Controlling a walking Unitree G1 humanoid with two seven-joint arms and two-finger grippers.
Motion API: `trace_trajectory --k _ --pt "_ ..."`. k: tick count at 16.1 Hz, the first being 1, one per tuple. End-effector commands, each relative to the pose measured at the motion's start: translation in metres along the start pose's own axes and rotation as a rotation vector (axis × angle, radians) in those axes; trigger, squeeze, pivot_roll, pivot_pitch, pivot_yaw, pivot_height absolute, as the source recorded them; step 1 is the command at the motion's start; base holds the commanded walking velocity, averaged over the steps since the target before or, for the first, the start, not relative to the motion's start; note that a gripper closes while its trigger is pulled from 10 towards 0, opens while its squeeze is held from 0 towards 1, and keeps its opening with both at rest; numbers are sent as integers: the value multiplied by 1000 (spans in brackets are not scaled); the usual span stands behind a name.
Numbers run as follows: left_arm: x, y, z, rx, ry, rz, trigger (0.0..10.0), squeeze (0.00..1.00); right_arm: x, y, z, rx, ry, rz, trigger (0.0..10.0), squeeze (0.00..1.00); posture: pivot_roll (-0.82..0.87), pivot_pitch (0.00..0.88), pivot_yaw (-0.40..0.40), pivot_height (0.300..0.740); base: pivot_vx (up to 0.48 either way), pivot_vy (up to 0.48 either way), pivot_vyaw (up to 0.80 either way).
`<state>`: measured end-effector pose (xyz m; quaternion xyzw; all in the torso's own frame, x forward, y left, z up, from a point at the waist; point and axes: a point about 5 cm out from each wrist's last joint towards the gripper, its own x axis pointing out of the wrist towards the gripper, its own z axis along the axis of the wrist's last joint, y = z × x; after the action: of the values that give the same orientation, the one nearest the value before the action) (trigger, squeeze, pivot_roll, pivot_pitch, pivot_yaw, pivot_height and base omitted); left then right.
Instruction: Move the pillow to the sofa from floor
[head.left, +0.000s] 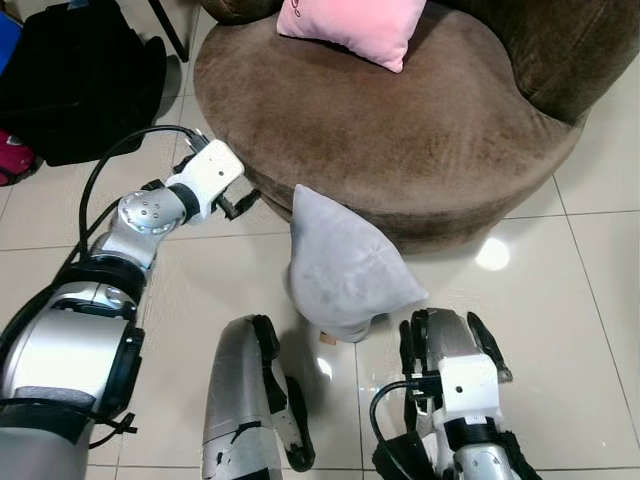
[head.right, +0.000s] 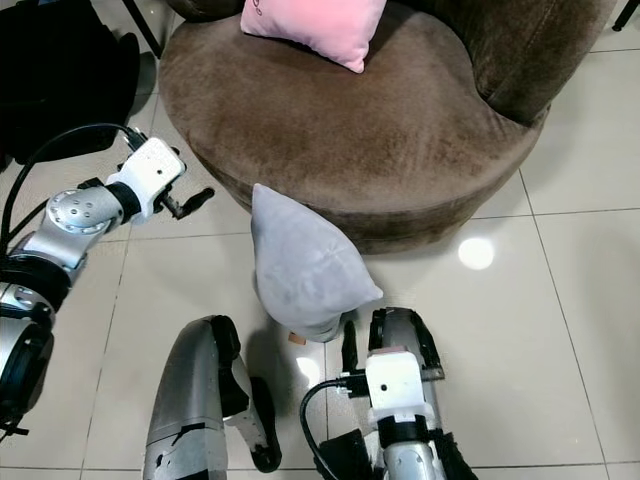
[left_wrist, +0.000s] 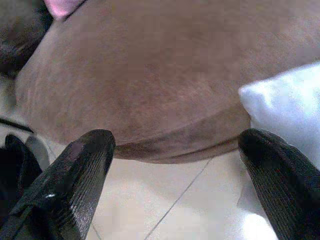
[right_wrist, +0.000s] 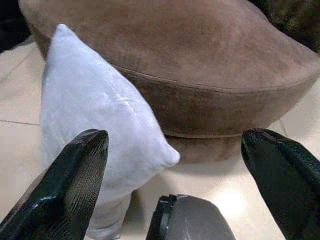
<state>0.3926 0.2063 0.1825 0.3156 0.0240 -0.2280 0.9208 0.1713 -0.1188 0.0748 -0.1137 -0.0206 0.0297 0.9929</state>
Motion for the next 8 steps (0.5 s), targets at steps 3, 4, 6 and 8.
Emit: trace_trajectory --k 3,4,6,8 --pt "-3 -10 -19 -342 -40 105 10000 0 15 -14 -2 -43 40 132 10000 0 -97 268 91 525 0 0 0" --pt "1 -21 -17 -405 -87 99 10000 0 22 -24 -2 -85 38 177 10000 0 -88 261 65 525 0 0 0" --pt "9 -45 -10 -515 -181 120 10000 0 40 -49 -4 -158 49 245 10000 0 -61 255 18 525 0 0 0" --pt "14 -73 1 -546 -255 92 10000 0 57 -70 -7 -226 72 326 10000 0 -48 256 -30 525 0 0 0"
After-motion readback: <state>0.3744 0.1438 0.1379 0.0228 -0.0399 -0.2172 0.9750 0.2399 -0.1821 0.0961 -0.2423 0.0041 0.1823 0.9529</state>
